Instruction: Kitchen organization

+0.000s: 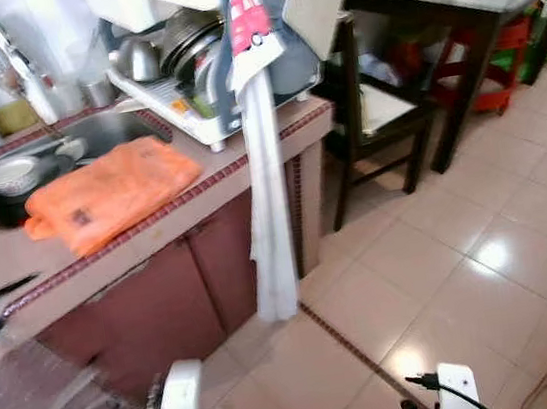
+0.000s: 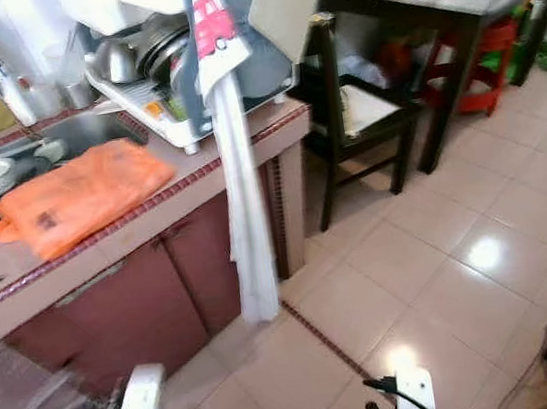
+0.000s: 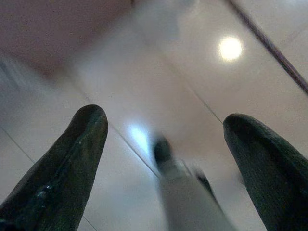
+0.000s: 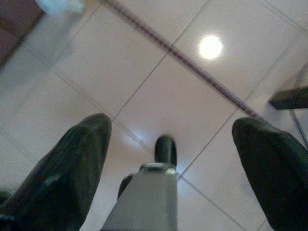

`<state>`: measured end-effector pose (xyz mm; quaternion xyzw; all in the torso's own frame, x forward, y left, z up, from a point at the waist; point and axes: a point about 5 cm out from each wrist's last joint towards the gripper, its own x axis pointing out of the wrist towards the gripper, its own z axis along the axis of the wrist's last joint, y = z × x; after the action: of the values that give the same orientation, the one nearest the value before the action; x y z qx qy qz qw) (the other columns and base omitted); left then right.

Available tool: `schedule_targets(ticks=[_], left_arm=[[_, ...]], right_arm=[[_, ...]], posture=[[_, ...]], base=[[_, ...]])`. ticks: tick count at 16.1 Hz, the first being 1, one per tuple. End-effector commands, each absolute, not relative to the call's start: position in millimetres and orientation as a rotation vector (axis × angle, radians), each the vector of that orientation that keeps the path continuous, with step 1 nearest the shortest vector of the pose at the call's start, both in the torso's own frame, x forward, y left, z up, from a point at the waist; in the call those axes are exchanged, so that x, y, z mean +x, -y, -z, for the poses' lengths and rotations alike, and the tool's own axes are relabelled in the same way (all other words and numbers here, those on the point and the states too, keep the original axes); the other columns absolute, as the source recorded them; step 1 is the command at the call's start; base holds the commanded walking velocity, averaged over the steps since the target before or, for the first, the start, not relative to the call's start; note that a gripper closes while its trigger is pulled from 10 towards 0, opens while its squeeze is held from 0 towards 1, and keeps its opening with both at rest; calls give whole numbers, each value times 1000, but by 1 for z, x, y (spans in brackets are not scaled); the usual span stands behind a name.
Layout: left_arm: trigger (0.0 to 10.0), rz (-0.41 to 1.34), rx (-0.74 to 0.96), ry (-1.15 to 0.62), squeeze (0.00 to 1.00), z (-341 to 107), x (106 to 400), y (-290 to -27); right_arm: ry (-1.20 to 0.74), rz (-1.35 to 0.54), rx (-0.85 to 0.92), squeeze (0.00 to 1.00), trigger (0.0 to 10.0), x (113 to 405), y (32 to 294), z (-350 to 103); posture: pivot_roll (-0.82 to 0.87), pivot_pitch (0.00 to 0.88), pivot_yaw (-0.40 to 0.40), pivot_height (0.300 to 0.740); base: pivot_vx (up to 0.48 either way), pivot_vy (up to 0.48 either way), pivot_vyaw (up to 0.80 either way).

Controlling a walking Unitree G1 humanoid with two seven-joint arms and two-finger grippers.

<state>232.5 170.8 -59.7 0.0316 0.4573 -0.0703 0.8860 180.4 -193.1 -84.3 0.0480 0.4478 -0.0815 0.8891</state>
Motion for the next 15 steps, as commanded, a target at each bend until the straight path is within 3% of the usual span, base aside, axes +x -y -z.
schedule_targets(ticks=[1,4,7,11,13,15], left_arm=[[10000,263,297,-896,0,50,249,-153],[10000,281,232,-876,0,50,249,-149],[10000,317,263,-897,0,52,245,-149],[10000,316,231,-902,0,55,240,-149],[10000,261,157,-887,0,54,241,-151],[10000,340,136,-764,0,42,255,-142]], right_arm=[[-903,123,-83,0,10000,188,219,76],[-937,168,25,0,10000,184,200,82],[-952,42,26,0,10000,178,175,87],[-946,37,27,0,10000,173,200,86],[-903,-7,-21,0,10000,185,209,78],[-744,-67,-112,0,10000,218,219,54]], posture=[[-139,0,98,740],[-133,0,89,740],[-144,0,95,740],[-148,0,64,740],[-137,0,34,740],[-136,0,23,740]], base=[[0,0,0],[0,0,0],[0,0,0],[0,0,0],[0,0,0],[0,0,0]])
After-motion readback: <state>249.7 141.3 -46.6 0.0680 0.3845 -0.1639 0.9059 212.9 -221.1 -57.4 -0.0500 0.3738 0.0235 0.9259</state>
